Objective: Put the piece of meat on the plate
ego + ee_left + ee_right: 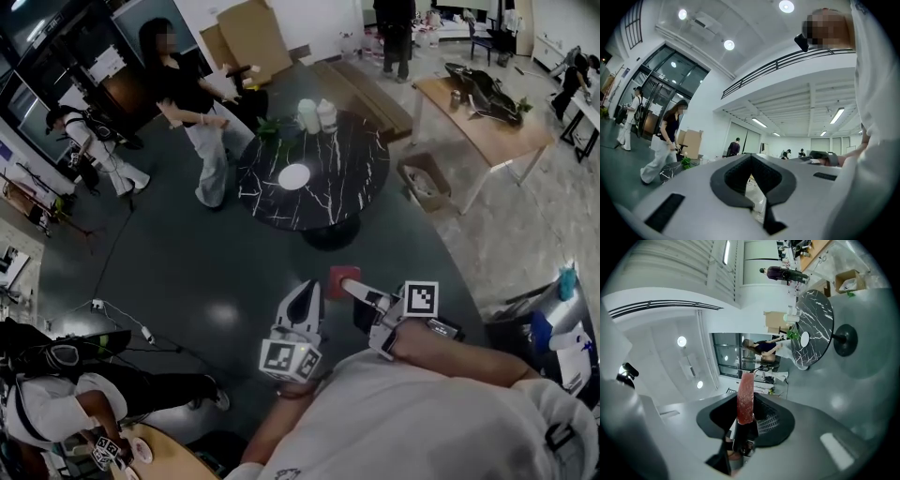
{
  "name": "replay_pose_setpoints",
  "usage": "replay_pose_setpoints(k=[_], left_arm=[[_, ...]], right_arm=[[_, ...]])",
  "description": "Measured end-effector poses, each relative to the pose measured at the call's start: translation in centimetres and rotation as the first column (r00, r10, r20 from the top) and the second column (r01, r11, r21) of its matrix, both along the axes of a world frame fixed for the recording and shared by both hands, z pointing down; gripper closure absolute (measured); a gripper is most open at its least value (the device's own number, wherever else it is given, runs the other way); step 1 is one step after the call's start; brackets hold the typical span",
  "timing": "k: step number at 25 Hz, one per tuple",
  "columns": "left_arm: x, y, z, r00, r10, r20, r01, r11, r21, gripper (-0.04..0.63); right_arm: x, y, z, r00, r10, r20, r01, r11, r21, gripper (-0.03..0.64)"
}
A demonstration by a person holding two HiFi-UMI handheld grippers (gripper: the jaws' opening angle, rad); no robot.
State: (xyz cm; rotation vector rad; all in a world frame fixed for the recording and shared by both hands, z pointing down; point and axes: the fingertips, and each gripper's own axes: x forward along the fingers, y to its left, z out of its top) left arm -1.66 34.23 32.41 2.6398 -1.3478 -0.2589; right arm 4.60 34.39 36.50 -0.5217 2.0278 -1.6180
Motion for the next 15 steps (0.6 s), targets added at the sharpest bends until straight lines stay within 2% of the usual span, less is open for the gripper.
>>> replay_pose_setpoints(k=[9,15], left_arm=[[2.7,-7.2,-0.3,0.998,-0.061,-0.003,0.061,0.998,0.006,0.588],[4.6,-10.0,-0.5,0.994,-0.111,-0.009,0.111,0.994,-0.006,0.588]], right_arm=[[2.5,-7.2,0.0,0.998,-0.063,0.003,0.063,0.998,-0.007,0.526],[4.4,-10.5,-0.5,0.993,-0.118,-0.002,0.118,0.993,-0.008,0.526]])
